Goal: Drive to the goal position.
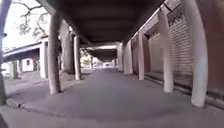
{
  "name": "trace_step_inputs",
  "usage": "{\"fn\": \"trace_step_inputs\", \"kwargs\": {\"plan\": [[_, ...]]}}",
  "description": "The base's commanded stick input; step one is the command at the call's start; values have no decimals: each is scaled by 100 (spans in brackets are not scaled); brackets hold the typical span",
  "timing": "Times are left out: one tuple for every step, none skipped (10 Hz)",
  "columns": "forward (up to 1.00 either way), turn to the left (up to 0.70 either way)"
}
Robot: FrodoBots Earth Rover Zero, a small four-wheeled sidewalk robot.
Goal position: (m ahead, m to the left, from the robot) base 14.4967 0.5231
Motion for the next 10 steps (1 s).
{"fn": "trace_step_inputs", "kwargs": {"plan": [[70, 0], [70, 0], [70, 0], [70, 0], [70, 0], [70, 0], [70, 0], [70, 0], [70, 0], [70, 0]]}}
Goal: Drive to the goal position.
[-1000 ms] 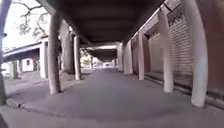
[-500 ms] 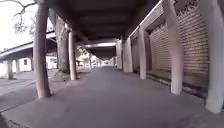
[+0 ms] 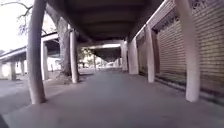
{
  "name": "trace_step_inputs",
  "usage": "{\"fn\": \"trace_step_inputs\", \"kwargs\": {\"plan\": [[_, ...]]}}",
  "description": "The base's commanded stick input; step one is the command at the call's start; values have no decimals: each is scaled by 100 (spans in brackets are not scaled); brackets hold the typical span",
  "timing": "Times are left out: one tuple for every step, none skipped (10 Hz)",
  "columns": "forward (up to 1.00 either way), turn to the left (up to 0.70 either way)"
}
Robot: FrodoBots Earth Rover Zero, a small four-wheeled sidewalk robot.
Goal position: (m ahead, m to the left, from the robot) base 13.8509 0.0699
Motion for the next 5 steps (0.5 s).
{"fn": "trace_step_inputs", "kwargs": {"plan": [[70, 0], [70, 0], [70, 0], [70, 0], [70, 0]]}}
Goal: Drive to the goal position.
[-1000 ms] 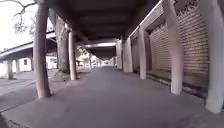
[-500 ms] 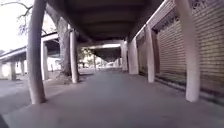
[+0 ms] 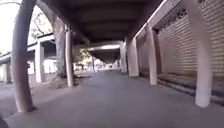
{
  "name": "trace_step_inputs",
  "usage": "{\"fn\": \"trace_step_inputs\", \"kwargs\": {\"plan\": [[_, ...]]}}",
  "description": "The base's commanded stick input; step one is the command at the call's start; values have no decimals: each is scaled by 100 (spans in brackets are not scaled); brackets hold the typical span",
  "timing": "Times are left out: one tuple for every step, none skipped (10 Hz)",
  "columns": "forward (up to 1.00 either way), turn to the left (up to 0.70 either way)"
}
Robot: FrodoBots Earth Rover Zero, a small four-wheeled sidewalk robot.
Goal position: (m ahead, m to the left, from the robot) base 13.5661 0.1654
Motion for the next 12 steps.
{"fn": "trace_step_inputs", "kwargs": {"plan": [[70, 0], [70, 0], [70, 0], [70, 0], [70, 0], [70, 0], [70, 0], [70, 0], [70, 23], [70, 35], [70, 31], [70, 13]]}}
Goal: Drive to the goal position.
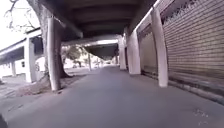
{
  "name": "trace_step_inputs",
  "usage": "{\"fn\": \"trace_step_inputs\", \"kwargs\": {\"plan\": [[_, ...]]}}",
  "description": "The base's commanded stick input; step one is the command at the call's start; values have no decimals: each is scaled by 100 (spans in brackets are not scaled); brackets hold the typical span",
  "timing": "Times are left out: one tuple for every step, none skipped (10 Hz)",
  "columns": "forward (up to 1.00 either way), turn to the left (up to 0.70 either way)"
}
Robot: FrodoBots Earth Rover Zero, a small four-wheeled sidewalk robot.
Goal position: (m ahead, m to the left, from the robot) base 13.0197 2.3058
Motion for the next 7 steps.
{"fn": "trace_step_inputs", "kwargs": {"plan": [[70, 0], [70, 0], [70, 0], [70, 0], [70, 0], [70, 0], [70, 0]]}}
